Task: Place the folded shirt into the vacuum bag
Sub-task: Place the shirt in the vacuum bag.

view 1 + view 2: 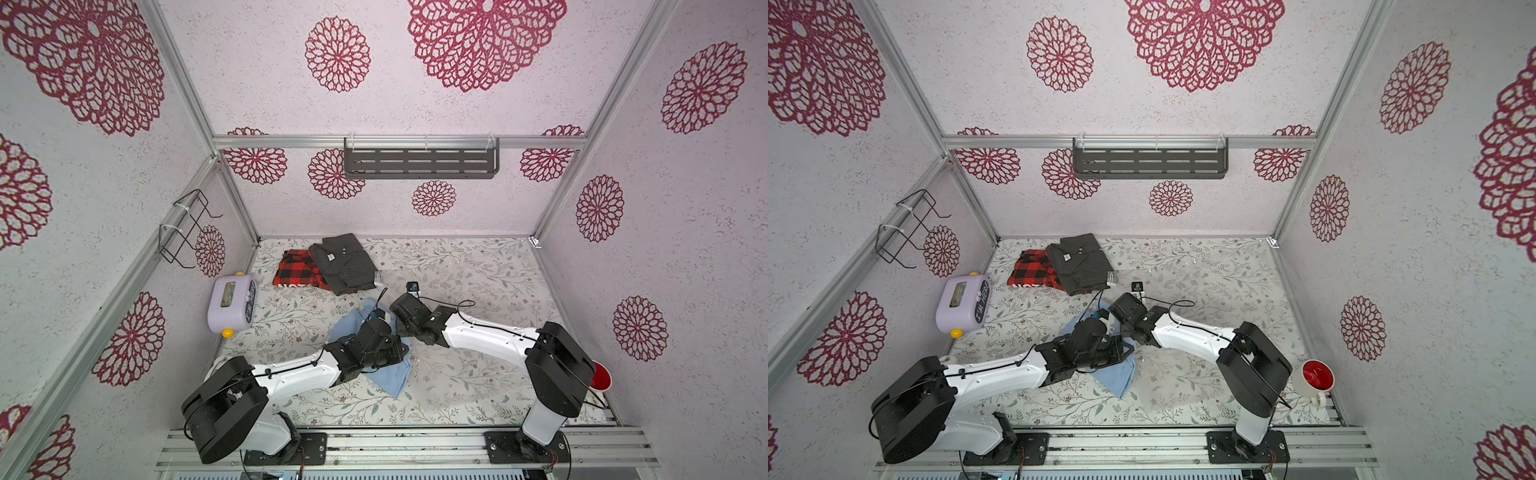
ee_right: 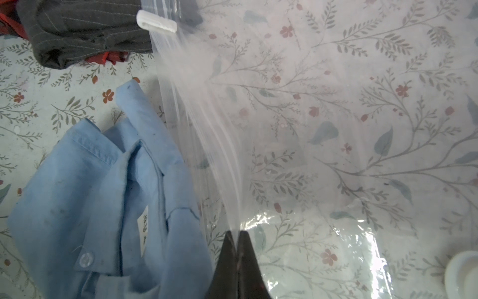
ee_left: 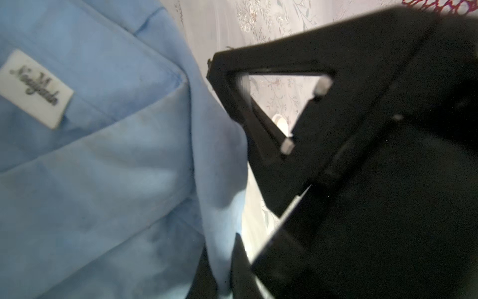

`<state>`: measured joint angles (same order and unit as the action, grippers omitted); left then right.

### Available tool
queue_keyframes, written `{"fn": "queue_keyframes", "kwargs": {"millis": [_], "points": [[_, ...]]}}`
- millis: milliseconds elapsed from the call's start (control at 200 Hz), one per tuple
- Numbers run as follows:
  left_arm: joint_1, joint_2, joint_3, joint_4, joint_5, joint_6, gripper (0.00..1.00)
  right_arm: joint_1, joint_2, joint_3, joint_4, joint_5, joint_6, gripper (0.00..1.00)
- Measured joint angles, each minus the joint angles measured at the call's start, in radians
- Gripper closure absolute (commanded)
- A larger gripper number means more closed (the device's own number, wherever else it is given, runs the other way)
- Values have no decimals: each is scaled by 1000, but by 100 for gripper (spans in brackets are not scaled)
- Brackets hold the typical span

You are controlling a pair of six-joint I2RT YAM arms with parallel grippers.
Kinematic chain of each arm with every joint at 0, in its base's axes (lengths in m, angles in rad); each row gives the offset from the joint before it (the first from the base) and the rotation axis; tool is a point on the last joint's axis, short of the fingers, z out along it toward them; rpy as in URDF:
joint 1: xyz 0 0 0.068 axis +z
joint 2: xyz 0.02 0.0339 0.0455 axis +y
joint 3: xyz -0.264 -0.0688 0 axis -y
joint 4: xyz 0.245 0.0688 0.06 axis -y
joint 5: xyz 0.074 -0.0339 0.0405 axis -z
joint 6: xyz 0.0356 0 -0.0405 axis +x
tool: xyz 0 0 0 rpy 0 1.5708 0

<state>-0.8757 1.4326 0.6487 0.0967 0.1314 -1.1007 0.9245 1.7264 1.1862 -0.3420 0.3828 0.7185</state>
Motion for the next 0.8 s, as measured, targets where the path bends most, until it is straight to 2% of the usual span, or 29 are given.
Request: {"fn": "queue_keyframes", "kwargs": {"millis": [85, 135, 190, 295, 400, 480, 620, 801], "points": [[-1, 29, -16, 52, 18, -9, 99, -4, 0, -5, 11, -13, 0, 100], [-2, 44, -24, 80, 24, -12, 89, -5, 0, -9, 17, -19, 0, 100], [-2, 60, -28, 100, 34, -17, 70, -6, 0, -14, 23, -21, 1, 100], [-4, 71, -37, 135, 51, -30, 50, -9, 0, -21, 26, -22, 1, 100], [-6, 62, -47, 144, 61, -37, 32, -11, -2, -24, 31, -25, 2, 100], [-6, 13, -60, 109, 49, -29, 24, -13, -6, -29, 31, -28, 6, 100], [-5, -148, -73, -13, -11, 3, 20, -15, -8, -29, 27, -27, 6, 100], [34, -315, -79, -113, -73, 39, 37, -14, -8, -27, 17, -21, 6, 100]]}}
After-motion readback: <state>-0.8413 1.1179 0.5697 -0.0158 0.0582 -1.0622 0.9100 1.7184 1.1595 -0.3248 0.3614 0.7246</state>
